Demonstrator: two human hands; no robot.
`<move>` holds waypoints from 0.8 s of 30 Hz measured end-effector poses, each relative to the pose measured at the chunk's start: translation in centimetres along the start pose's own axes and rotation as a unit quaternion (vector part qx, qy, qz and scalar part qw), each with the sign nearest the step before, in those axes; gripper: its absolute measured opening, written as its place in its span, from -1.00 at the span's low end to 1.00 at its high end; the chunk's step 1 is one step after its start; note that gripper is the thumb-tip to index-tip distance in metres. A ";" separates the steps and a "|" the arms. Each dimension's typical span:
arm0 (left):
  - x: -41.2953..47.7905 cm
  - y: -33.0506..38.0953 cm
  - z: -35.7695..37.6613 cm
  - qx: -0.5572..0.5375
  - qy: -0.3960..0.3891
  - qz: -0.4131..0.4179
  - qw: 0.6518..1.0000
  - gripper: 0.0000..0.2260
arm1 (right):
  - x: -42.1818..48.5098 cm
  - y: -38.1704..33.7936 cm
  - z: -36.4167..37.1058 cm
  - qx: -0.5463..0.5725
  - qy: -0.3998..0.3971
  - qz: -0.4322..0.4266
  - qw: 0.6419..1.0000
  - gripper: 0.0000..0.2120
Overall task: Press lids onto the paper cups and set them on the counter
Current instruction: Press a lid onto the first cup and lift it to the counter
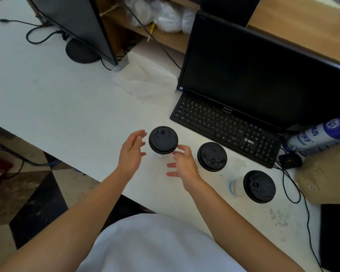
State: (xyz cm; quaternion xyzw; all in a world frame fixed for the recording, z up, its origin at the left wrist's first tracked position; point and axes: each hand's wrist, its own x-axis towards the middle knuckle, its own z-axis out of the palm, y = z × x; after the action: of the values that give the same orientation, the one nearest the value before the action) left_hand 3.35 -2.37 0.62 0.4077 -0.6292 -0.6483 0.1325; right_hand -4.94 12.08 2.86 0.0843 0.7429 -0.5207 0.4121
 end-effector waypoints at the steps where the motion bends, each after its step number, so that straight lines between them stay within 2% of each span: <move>1: 0.1 -0.2 -0.3 -0.006 0.001 -0.004 1.000 -0.74 | 0.2 0.3 0.0 -0.009 -0.001 -0.003 1.000 -0.53; 4: 0.5 -0.8 -0.9 -0.011 -0.029 -0.022 0.999 -0.63 | 0.5 1.0 -0.2 -0.071 -0.012 -0.032 0.997 -0.27; 7: 0.4 -1.2 -0.7 0.024 -0.083 -0.016 0.996 -0.50 | 1.2 1.2 0.0 -0.120 -0.032 -0.068 0.990 -0.13; 10: 0.2 -1.5 0.2 0.044 -0.102 -0.011 0.994 -0.50 | 1.7 0.8 0.7 -0.137 -0.033 -0.102 0.985 -0.14; 13: 0.3 -1.9 1.0 0.009 -0.100 -0.026 0.995 -0.55 | 2.1 0.3 1.3 -0.127 -0.030 -0.128 0.983 -0.20; 16: 0.7 -2.1 0.8 -0.024 -0.099 -0.050 0.994 -0.60 | 2.1 -0.9 1.3 -0.169 -0.040 -0.150 0.973 -0.24; 18: 0.9 -2.2 0.5 -0.016 -0.099 -0.035 0.994 -0.64 | 2.0 -2.0 1.3 -0.201 -0.045 -0.164 0.965 -0.30; 21: 1.2 -2.7 -0.5 0.062 -0.080 0.015 0.995 -0.62 | 1.9 -3.3 1.5 -0.254 -0.049 -0.193 0.947 -0.35; 23: 1.7 -4.0 -1.5 0.193 -0.064 0.068 0.977 -0.60 | 1.8 -4.2 1.5 -0.285 -0.048 -0.211 0.934 -0.36; 24: 2.0 -4.8 -2.2 0.272 -0.062 0.092 0.956 -0.57 | 1.8 -4.6 1.5 -0.305 -0.048 -0.218 0.926 -0.37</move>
State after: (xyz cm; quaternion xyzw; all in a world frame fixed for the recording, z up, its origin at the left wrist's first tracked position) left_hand 5.24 -4.46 -4.31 0.3275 -0.8237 -0.4614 0.0368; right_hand -7.84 8.18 4.69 -0.2342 0.8452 -0.3498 0.3294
